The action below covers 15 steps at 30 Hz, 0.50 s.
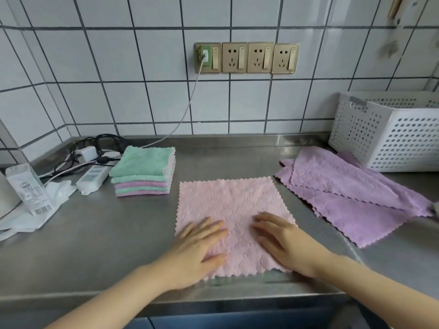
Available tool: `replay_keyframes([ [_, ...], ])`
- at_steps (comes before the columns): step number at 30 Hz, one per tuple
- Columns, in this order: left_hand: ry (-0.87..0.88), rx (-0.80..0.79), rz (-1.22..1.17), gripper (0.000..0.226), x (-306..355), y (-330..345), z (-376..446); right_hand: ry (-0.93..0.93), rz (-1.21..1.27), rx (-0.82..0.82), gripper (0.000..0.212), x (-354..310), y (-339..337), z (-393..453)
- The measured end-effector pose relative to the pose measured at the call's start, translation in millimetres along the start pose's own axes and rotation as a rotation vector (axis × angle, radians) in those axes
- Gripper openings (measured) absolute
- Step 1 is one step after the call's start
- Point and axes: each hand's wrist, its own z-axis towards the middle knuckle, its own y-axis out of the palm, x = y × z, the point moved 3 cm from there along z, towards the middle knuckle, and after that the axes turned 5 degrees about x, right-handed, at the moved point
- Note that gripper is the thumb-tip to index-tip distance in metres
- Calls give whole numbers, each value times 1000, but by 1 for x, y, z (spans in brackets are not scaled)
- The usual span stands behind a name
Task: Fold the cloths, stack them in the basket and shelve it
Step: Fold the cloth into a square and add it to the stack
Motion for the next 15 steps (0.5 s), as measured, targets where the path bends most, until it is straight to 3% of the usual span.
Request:
replay_keyframes([
  [7,93,-64,165,68,13,-10,-22,-198,-136,-148,72,-17,-4,-26],
  [11,232,80,273,43,13,-19,-27,-238,-209,-87,45,-12,-12,-36],
  [12,257,105,255,46,13,-20,-30,-242,-229,-82,47,-11,-14,-37],
  [15,292,121,152,88,13,-23,-40,-196,-234,-60,52,-3,-15,-41],
])
